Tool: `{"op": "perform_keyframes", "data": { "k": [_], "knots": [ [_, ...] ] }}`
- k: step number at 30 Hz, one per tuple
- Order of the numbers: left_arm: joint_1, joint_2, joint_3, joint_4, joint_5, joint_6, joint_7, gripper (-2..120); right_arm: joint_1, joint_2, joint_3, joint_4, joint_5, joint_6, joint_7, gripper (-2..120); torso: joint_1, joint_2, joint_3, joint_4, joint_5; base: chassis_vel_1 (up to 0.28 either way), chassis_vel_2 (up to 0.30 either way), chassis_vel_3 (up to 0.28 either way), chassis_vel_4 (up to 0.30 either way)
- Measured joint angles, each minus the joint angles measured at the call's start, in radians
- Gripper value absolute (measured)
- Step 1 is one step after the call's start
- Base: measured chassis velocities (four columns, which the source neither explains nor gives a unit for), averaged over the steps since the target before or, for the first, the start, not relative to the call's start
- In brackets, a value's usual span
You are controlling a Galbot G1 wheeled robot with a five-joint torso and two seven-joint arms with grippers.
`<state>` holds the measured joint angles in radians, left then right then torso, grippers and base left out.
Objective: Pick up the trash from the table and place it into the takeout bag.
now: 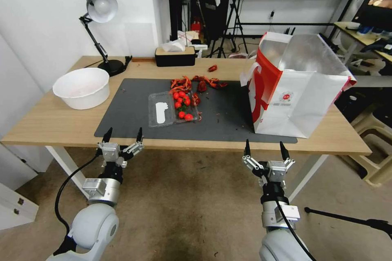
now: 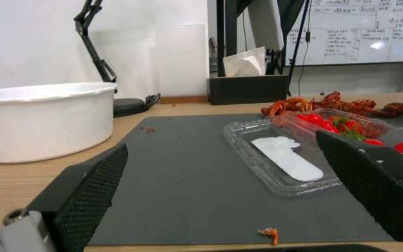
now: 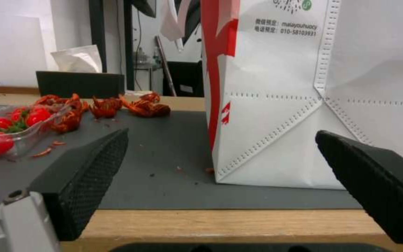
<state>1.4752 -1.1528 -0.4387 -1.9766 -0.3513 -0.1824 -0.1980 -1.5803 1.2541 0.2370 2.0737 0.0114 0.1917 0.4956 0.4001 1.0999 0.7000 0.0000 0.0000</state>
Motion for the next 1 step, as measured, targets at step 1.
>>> {"op": "perform_keyframes", "data": {
  "k": [1],
  "knots": [
    [0.000,0.000,0.000,0.000,0.000,0.000,0.000,100,0.000,0.000,0.000,0.000,0.000,0.000,0.000,100,0.000,0.000,0.000,0.0000,0.0000,0.000,0.000,0.000,0.000]
  ]
}}
